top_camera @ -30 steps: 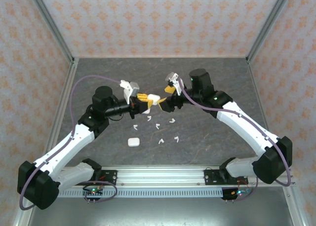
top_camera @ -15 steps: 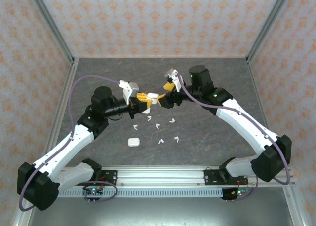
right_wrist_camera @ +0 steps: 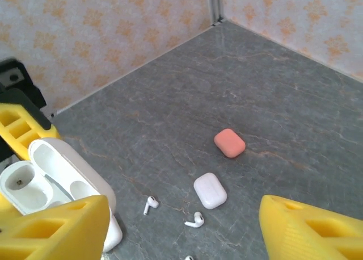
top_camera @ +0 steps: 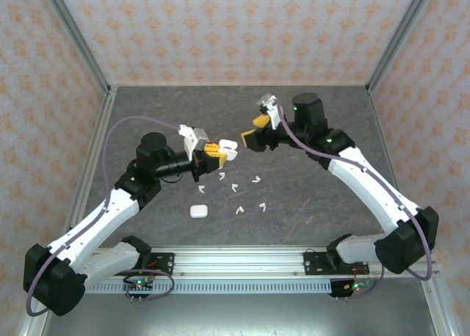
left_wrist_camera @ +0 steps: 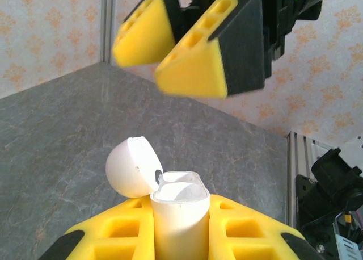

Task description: Insert the wireless bluetooth earbuds into the charging case

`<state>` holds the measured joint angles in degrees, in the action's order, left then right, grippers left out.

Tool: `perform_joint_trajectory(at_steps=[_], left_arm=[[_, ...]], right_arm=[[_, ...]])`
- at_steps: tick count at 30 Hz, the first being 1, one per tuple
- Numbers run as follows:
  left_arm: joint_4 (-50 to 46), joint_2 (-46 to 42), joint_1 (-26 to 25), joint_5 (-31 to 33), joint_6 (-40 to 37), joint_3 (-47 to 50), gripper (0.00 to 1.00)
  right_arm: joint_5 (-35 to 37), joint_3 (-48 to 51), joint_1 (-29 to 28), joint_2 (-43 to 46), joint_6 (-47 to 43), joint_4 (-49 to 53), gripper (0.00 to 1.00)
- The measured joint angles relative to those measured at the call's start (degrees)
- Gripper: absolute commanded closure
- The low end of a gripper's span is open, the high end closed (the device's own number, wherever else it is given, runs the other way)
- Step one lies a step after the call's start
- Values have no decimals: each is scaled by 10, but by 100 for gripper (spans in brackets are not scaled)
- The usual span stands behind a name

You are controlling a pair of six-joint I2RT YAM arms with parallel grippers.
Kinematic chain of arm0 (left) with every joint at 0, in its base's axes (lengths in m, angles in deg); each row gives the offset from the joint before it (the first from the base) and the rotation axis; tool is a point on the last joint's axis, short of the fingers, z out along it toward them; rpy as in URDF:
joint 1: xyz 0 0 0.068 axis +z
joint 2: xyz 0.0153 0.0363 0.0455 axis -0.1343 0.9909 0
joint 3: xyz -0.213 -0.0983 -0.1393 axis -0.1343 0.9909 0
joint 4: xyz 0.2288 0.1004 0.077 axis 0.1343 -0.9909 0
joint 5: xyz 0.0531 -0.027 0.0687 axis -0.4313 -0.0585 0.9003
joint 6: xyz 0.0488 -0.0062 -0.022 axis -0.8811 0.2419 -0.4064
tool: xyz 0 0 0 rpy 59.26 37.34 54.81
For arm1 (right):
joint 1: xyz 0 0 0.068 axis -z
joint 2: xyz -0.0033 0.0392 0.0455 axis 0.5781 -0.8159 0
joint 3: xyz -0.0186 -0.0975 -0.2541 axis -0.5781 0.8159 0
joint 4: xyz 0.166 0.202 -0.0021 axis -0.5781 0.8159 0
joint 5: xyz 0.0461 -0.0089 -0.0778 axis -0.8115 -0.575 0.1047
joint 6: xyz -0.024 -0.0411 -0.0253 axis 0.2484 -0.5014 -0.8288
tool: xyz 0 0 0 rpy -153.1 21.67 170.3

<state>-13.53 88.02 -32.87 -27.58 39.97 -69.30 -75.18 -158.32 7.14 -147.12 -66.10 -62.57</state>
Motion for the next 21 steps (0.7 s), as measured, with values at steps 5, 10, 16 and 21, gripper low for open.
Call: perform_joint_trajectory(at_steps=[5,10,16,21], left_arm=[[2,-44,0,15,-4,41,100],[2,-87,0,17,-11,61,100],[6,-121,0,16,-15,63,100],[6,-132,0,14,-15,63,100]], right_arm=[[38,62,14,35,59,-2,45],[74,103,12,-21,106,9,54],[125,110,-28,-139,136,23,57],[141,101,-80,-215,147,26,57]])
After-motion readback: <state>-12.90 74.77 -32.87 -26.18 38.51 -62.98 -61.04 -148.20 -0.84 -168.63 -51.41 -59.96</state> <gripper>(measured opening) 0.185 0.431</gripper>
